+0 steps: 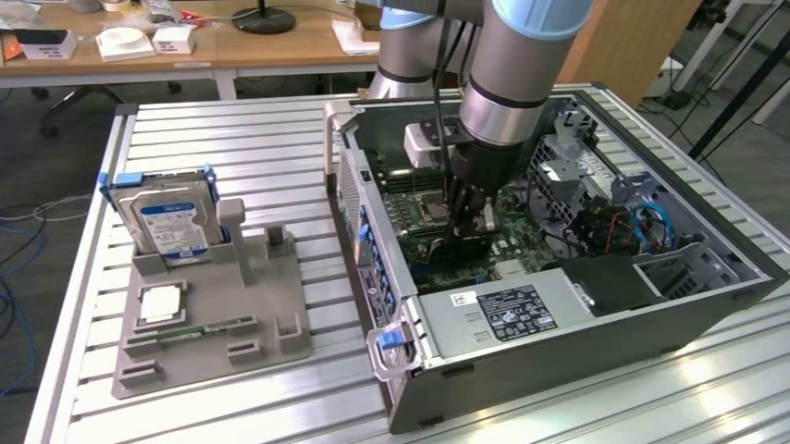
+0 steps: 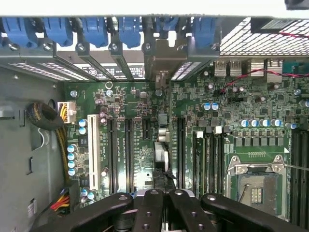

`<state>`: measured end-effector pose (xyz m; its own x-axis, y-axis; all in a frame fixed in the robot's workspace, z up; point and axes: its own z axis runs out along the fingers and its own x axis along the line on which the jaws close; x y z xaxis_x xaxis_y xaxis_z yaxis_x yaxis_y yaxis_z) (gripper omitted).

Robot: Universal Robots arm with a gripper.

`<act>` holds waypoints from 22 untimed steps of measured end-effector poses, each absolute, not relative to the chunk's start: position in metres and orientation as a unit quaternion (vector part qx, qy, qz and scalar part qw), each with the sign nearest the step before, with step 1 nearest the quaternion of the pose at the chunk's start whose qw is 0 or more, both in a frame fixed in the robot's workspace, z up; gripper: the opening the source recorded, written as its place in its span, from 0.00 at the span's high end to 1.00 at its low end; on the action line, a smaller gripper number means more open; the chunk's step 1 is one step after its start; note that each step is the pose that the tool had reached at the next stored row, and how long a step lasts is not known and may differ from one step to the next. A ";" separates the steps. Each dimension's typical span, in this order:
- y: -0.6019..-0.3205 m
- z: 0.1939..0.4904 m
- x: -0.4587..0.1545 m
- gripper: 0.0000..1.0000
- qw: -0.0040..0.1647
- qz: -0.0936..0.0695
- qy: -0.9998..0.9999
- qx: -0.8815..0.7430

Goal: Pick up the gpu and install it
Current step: 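Press down on the gpu until it lock into place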

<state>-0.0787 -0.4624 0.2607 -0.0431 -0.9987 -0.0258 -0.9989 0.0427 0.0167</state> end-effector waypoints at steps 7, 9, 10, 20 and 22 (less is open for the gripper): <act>-0.462 0.273 -0.079 0.89 0.004 0.014 0.722 -0.692; -0.462 0.278 -0.079 0.89 0.004 0.014 0.722 -0.692; -0.462 0.280 -0.079 0.89 0.004 0.014 0.722 -0.692; -0.462 0.291 -0.090 0.89 0.008 0.011 0.722 -0.692; -0.462 0.292 -0.093 0.89 0.009 0.010 0.722 -0.692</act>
